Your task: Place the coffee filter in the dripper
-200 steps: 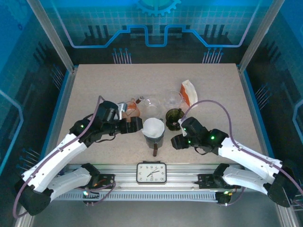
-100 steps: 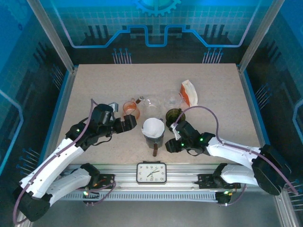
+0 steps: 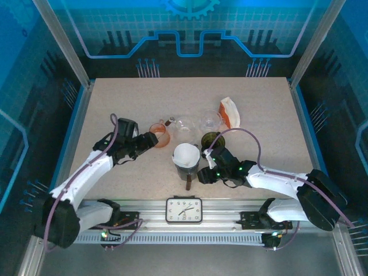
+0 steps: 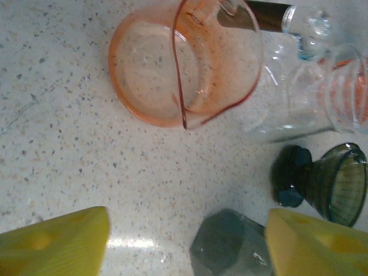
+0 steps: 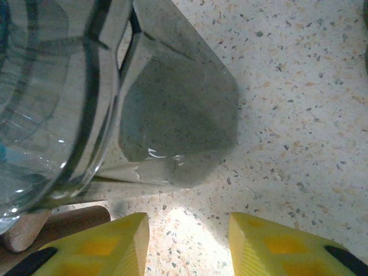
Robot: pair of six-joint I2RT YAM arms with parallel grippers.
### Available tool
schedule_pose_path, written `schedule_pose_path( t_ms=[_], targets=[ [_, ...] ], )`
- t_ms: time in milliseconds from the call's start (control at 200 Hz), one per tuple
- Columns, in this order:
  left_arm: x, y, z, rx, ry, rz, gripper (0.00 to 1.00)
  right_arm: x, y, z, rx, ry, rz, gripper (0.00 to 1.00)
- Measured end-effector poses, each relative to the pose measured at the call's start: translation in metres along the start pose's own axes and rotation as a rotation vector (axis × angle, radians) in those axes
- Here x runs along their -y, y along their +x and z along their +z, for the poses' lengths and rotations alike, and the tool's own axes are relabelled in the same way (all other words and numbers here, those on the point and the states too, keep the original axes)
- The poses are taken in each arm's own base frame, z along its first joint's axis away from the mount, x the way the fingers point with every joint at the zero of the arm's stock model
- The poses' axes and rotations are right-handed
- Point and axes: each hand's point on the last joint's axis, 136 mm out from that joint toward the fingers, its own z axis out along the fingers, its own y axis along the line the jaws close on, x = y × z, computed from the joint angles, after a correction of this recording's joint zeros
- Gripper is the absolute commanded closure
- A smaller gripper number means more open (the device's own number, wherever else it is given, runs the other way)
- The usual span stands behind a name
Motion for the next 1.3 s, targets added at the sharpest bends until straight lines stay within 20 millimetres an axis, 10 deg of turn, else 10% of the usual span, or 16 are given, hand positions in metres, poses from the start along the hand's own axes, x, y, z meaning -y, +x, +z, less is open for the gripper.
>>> schedule_pose_path(
  t_ms=[535,1301],
  targets=[
    [-0.010,-0.055,0.069,0.036,-0.165,-0.020,0.57,0.000,0.000,0.008,-0.006,-0.002,-0.012,0.57],
    [-0.034,-0.058,0.066,0.013,-0.339,0.026,0.99,-0.004,-0.008,0.017,-0.010,-0.018,-0.030,0.56]
  ],
)
